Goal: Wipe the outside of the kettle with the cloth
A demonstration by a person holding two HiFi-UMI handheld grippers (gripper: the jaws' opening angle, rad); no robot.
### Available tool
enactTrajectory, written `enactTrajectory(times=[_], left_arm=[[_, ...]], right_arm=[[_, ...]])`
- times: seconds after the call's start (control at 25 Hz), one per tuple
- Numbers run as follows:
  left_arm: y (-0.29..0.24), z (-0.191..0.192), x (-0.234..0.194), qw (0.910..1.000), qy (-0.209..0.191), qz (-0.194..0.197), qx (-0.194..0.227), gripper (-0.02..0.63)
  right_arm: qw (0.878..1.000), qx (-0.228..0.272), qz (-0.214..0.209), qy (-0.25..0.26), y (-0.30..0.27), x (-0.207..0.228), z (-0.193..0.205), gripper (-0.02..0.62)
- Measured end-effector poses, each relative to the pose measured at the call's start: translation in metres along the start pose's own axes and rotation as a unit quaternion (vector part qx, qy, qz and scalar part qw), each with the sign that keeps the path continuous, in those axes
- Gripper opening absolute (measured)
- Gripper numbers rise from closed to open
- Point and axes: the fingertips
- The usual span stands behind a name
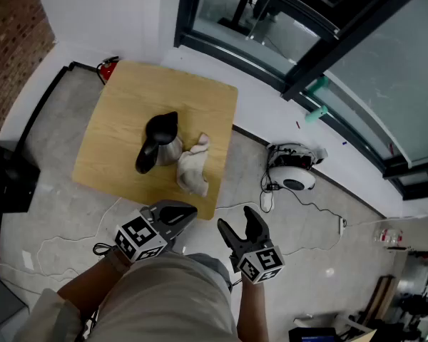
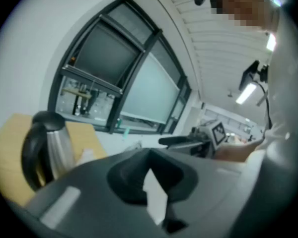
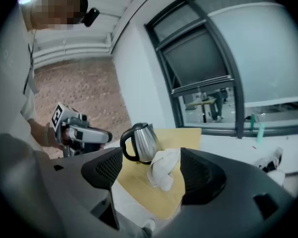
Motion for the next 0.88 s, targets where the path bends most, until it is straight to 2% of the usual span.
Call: enactTrajectory(times=[0.08, 0.16, 0.24, 0.32, 0.36, 0.44, 0.6, 0.64, 0.72, 0.8, 0.84, 0.88], left_arm=[[0.023, 0.005, -0.037, 0.9996, 0.005, -0.026, -0.004, -0.003], [0.047, 0.015, -0.069, 0.9982, 0.017, -0.058, -0.007, -0.003], [0.074, 0.031, -0.094, 0.9938, 0.044, -0.101, -0.008, -0.003], [0.099, 0.048, -0.109, 0.9843, 0.082, -0.156, -0.008, -0.003], [0.111, 0.056, -0.113, 0.9779, 0.098, -0.185, -0.007, -0.003], [0.133, 0.071, -0.113, 0.9621, 0.124, -0.243, 0.001, -0.003], [0.159, 0.089, -0.098, 0.9186, 0.182, -0.35, 0.028, -0.003], [0.162, 0.09, -0.093, 0.9088, 0.191, -0.37, 0.033, -0.003], [0.163, 0.091, -0.087, 0.8949, 0.197, -0.399, 0.036, -0.003], [0.159, 0.086, -0.081, 0.8901, 0.191, -0.413, 0.032, -0.003], [0.156, 0.082, -0.079, 0.8904, 0.184, -0.416, 0.027, -0.003], [0.153, 0.078, -0.079, 0.8914, 0.175, -0.417, 0.021, -0.003]], right_arm=[[0.996, -0.072, -0.009, 0.057, -0.057, 0.006, 0.005, 0.364], [0.979, -0.154, -0.008, 0.135, -0.11, 0.018, 0.017, 0.408], [0.945, -0.237, -0.015, 0.225, -0.158, 0.034, 0.033, 0.445], [0.906, -0.303, -0.039, 0.292, -0.203, 0.051, 0.05, 0.468], [0.89, -0.329, -0.052, 0.312, -0.223, 0.059, 0.059, 0.478], [0.866, -0.373, -0.071, 0.326, -0.257, 0.073, 0.078, 0.491], [0.817, -0.452, -0.115, 0.338, -0.28, 0.085, 0.129, 0.491], [0.813, -0.454, -0.126, 0.343, -0.282, 0.083, 0.136, 0.491], [0.813, -0.446, -0.132, 0.35, -0.286, 0.078, 0.138, 0.491], [0.808, -0.448, -0.128, 0.36, -0.284, 0.076, 0.137, 0.484], [0.803, -0.454, -0.129, 0.364, -0.28, 0.073, 0.137, 0.423], [0.8, -0.459, -0.131, 0.363, -0.275, 0.069, 0.137, 0.257]])
Point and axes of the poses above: the fingertips, and each gripper's own axes: y backward along the fingers, x to its right, z out of its underside, and after that the axes turned 9 degrees about -y, right-handed
